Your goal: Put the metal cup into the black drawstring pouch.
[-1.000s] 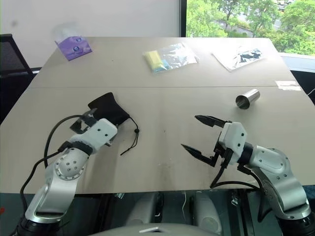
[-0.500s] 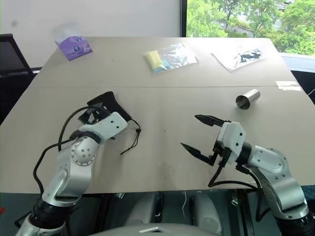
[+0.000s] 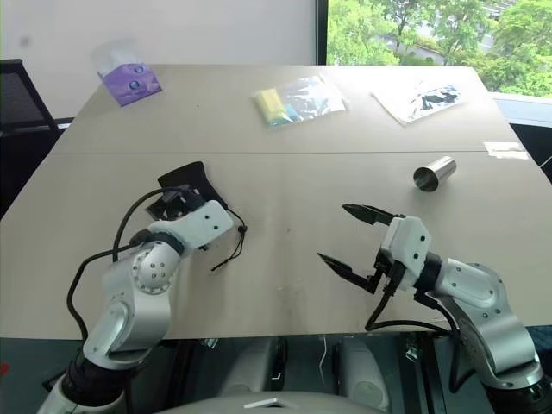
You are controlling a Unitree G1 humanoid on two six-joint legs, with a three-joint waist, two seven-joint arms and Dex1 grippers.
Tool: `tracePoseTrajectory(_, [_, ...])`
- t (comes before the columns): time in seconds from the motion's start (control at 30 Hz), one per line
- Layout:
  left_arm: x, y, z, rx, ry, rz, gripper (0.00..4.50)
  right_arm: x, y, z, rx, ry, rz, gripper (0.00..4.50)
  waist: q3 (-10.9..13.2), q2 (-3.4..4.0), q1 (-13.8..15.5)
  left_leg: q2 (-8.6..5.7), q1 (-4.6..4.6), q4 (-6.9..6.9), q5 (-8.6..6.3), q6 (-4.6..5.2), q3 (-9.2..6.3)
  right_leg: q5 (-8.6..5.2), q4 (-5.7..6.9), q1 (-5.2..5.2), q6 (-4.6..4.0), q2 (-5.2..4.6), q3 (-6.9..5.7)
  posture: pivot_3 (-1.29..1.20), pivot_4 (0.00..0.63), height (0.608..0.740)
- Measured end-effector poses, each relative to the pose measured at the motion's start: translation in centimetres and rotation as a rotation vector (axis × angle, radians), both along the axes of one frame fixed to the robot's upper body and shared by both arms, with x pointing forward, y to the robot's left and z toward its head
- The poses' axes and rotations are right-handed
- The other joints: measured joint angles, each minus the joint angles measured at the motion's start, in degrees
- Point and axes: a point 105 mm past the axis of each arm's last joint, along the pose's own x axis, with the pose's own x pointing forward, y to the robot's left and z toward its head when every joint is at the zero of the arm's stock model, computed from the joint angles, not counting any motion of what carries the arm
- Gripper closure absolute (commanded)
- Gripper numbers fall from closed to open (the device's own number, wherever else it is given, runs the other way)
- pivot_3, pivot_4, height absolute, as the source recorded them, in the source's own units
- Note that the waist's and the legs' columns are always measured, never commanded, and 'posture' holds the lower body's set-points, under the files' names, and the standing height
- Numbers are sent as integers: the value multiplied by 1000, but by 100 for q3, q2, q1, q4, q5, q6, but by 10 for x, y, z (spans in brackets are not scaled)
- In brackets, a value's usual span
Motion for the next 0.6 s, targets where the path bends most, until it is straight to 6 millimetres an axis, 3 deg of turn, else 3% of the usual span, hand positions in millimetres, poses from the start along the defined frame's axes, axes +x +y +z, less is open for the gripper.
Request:
tracePoseTrajectory(0.17, [-5,3,-4,36,14,2,35,-1,-1,-2,-1,7,-2,0,0,0,20,0,-1,2,0,0,-1,0,-1,1,0,-1,-2,0,150,740])
tracePoseTrajectory(0.6, [9,11,1,82,-34,98,35,-1,0,-2,0,9,0,0,0,-1,9,-1,-2,4,0,1,-1,0,0,1,0,2,-4,0,150,740])
